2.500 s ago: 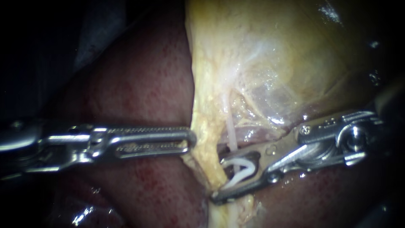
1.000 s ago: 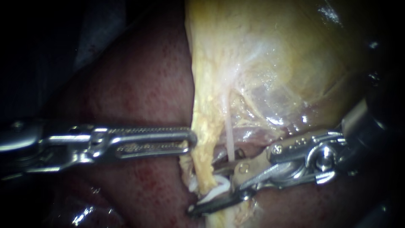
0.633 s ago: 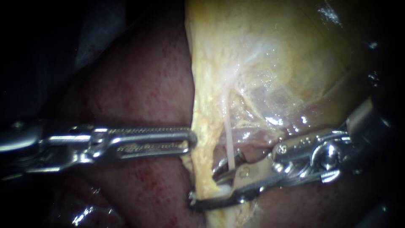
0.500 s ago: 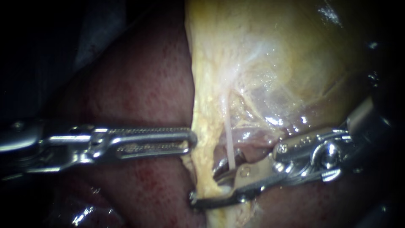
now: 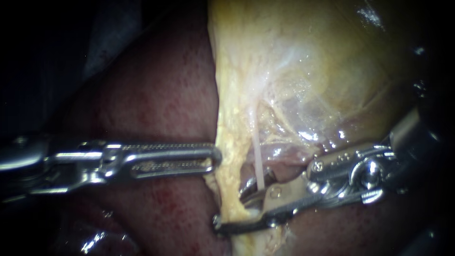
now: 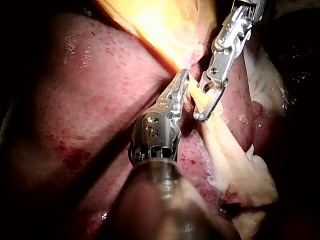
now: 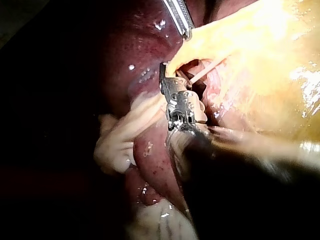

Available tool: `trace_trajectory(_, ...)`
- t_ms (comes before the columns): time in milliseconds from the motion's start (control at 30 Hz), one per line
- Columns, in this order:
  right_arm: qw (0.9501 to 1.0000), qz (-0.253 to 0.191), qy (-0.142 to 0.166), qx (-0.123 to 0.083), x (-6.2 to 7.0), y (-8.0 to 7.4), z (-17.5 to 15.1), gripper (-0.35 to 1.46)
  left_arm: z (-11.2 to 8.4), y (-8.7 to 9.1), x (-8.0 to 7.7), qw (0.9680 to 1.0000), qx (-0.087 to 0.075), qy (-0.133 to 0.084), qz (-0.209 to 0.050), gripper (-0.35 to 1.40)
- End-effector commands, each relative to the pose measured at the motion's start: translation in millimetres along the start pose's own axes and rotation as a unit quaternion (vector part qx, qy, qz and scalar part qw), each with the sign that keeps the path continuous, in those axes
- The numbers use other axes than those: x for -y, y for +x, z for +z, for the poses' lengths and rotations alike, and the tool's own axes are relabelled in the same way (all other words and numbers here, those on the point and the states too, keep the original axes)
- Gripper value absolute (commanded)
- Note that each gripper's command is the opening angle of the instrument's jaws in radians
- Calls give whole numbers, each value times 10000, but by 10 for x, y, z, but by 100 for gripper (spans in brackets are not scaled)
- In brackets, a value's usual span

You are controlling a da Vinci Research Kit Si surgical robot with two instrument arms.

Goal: Clipping first clip left tube

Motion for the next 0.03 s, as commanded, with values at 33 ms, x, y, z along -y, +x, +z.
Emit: trace_trajectory(33,10000,-1,1,1,0,0,0,-15,0,0,0,10000,-1,-3,-2,-35)
